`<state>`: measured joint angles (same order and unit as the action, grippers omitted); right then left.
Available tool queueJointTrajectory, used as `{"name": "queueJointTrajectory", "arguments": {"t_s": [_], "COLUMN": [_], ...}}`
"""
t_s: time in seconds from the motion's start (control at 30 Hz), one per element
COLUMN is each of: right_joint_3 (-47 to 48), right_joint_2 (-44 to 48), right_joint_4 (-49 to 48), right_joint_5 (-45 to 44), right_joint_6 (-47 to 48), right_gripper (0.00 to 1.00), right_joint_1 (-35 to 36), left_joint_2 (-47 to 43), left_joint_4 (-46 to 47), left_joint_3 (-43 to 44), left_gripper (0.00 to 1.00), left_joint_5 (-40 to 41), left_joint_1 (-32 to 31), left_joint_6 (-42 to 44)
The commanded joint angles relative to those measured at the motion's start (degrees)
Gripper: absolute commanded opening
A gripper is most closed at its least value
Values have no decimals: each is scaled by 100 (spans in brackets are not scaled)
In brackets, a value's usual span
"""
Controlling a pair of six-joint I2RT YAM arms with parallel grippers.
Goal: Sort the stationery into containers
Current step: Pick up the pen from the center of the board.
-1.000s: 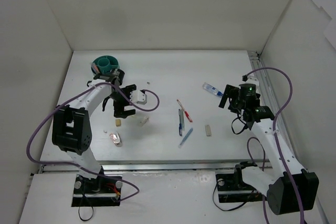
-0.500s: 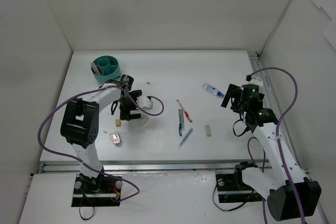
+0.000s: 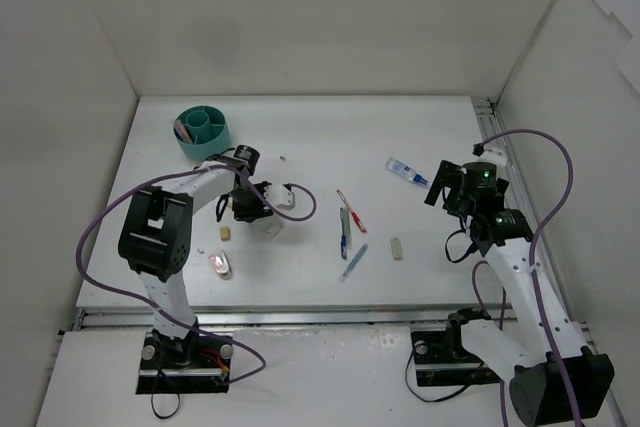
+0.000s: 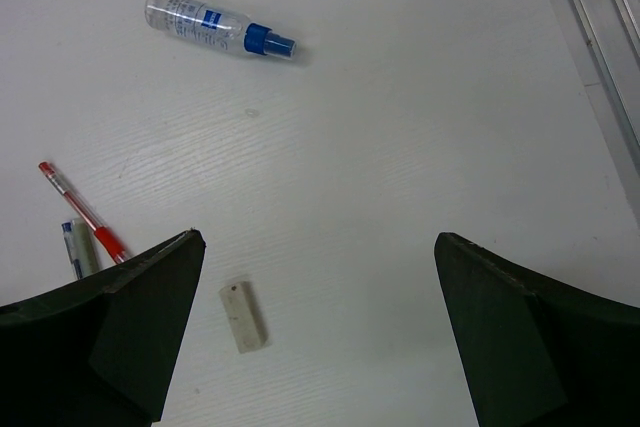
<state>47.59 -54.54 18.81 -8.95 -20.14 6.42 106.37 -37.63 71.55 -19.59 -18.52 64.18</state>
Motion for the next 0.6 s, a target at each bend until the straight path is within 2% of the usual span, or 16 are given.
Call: {"name": "queueJointTrajectory", "arguments": {"t_s": [0.0,0.07,0.23,0.37,0.43,0.57], "right_joint_3": [277,251,224,242,233,215], "right_joint_2": [154,233,321,392,435,445], "right_joint_4": [-62,-53,-44,-44,-53,-53], "right_joint_5": [-239,-291,-362,-388,-353,-370], "right_joint_6": [-51,-60,-95,-113,-113,-95], "right_gripper": [98,98,98,98,98,98], "right_joint_1": [-26,-9,-26,-9,-17,-18], "left_joint_2": [7,7,68,60,16,-55], "left_joint_4": [18,18,-26,-95,-148,-96], "left_joint_3": [228,228,342,894,1149,2125], "left_gripper": [30,26,0,0,0,0], "left_joint_5": [-211,-220,-282,-509,-887,-1195], "left_joint_1": [15,15,15,77,208,568], "left_joint_6": [-37,-29,-37,-362,-581,-1415]}}
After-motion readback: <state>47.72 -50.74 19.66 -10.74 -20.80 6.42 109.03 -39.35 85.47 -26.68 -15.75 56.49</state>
